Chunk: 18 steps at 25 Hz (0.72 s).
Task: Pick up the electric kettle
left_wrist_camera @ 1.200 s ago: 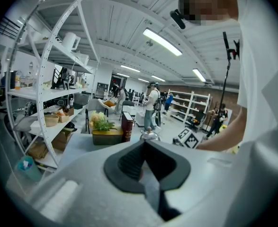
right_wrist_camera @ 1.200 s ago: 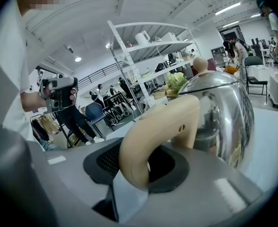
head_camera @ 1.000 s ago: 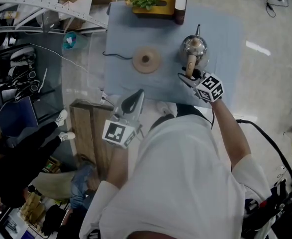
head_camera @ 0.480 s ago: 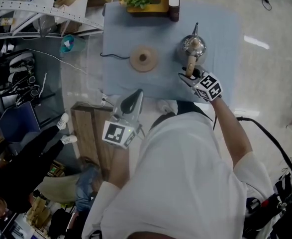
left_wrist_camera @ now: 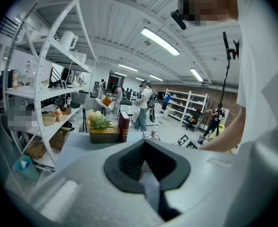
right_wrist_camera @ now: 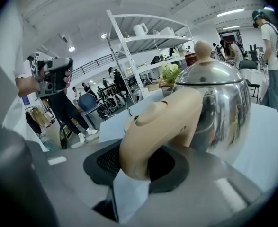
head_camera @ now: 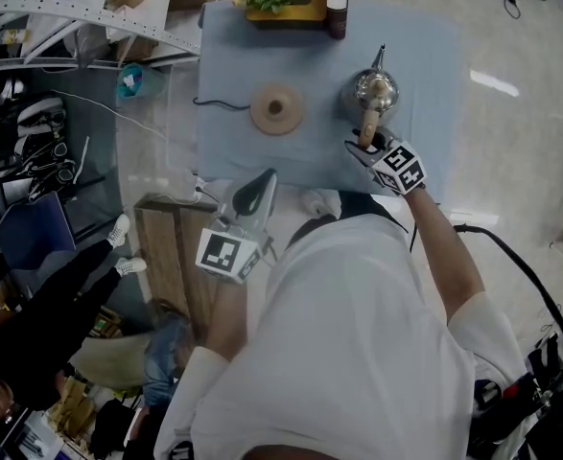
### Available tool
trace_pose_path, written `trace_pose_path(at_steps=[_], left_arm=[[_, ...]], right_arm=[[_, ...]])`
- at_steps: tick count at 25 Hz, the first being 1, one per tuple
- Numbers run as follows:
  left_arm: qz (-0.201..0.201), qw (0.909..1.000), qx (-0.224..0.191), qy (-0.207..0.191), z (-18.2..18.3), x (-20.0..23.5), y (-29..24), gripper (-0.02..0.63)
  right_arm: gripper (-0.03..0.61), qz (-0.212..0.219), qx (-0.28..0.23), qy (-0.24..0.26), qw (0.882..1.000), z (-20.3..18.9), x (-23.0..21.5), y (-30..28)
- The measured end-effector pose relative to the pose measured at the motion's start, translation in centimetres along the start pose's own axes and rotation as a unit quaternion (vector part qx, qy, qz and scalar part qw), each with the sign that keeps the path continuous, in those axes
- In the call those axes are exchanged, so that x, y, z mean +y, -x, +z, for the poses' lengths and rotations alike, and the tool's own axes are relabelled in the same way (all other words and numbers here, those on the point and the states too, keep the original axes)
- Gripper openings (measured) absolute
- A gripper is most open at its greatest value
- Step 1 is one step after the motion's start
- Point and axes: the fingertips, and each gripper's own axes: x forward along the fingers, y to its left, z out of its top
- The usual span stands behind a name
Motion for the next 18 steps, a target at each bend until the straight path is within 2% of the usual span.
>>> trace_pose_path(at_steps=[18], left_arm=[[0.002, 1.0, 0.0, -0.002, -0.2, -0.5, -0.1, 0.003]], right_arm=[[0.14, -0.004, 0.025, 0.014, 1.0, -2.5, 0.2, -0.8]])
